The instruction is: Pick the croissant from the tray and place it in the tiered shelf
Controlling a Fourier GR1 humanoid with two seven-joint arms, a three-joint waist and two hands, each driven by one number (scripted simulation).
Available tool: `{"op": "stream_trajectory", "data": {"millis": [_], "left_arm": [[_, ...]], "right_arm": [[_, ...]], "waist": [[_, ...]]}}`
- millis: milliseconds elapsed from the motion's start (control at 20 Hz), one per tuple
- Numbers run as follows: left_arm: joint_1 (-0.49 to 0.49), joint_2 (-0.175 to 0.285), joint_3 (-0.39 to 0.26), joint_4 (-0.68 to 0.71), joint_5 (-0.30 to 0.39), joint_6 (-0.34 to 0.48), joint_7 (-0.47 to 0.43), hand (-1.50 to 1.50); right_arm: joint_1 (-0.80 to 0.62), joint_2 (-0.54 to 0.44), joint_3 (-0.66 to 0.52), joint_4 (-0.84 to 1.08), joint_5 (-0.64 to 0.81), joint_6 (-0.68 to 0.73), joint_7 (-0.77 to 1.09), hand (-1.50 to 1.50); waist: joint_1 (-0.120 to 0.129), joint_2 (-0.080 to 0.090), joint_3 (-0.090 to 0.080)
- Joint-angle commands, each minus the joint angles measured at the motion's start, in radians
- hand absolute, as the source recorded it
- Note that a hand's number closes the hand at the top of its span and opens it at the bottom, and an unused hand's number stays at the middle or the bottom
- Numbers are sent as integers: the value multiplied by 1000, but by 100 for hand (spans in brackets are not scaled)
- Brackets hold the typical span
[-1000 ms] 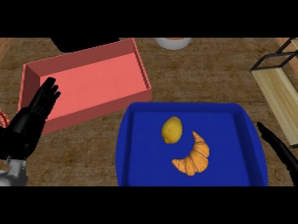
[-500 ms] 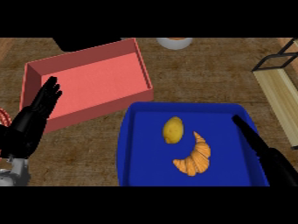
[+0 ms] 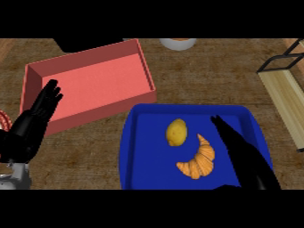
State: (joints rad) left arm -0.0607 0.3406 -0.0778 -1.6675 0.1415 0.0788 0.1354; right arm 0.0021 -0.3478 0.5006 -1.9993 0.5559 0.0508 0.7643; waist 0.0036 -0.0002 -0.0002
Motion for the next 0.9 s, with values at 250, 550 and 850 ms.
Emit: {"op": "stream_trajectory", "data": {"millis": [250,550,850], "left_arm": [[-8,-17,64,26,-4,-62,-6,0],[86,-40,57,-103,-29,-67,28,0],[-64,-26,96,-62,-27,-77,137,0]], "right_arm": [[-60,87,-5,110,4,146,56,-150],[-41,131,26,222,77,153,48,-150],[-149,164,10,232,131,268,191,-150]], "waist": [[-3,0,0],[1,-1,0],[-3,0,0]]}}
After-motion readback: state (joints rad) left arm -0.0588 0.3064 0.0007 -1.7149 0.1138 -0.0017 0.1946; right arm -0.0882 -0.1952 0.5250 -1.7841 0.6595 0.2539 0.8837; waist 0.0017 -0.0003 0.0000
